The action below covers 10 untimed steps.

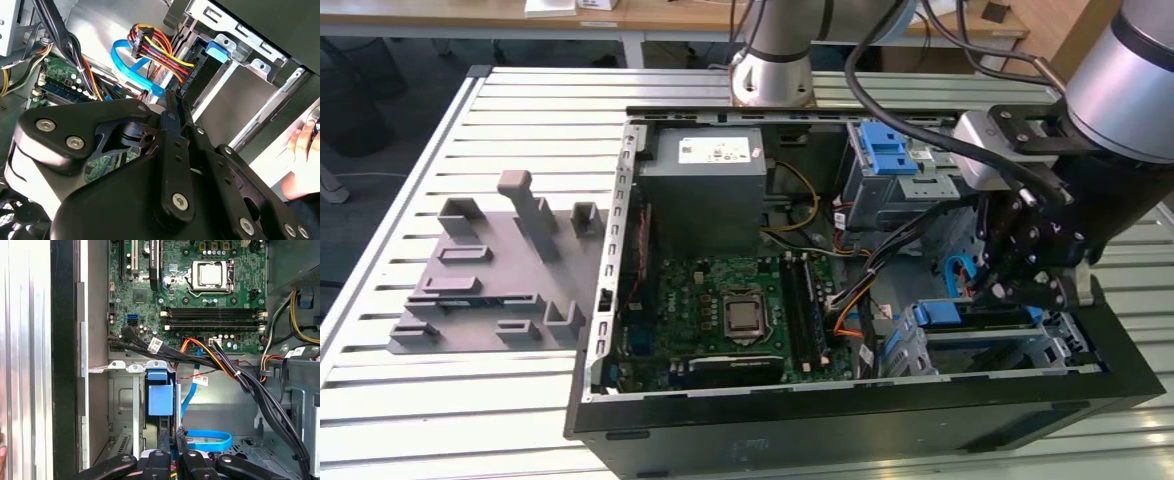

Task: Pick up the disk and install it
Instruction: 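Insert the second disk wire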

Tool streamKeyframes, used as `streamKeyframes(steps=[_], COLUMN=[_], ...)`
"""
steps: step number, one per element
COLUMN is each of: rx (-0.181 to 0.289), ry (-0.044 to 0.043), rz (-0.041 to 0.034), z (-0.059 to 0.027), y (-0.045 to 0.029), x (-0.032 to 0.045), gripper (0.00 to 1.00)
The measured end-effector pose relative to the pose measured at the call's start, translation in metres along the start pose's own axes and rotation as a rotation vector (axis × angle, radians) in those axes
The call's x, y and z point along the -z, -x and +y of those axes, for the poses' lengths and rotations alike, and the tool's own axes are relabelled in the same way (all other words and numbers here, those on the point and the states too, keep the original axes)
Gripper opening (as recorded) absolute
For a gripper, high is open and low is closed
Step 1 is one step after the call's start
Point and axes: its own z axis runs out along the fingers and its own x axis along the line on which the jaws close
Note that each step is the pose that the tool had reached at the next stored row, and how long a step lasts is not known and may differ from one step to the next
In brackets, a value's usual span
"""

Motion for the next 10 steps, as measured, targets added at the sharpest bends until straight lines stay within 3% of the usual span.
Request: streamKeyframes(steps=[10], rx=[0.0], ry=[-0.004], rz=[-0.0019], z=[0.0], y=[-0.0011], x=[-0.0036], gripper=[0.16])
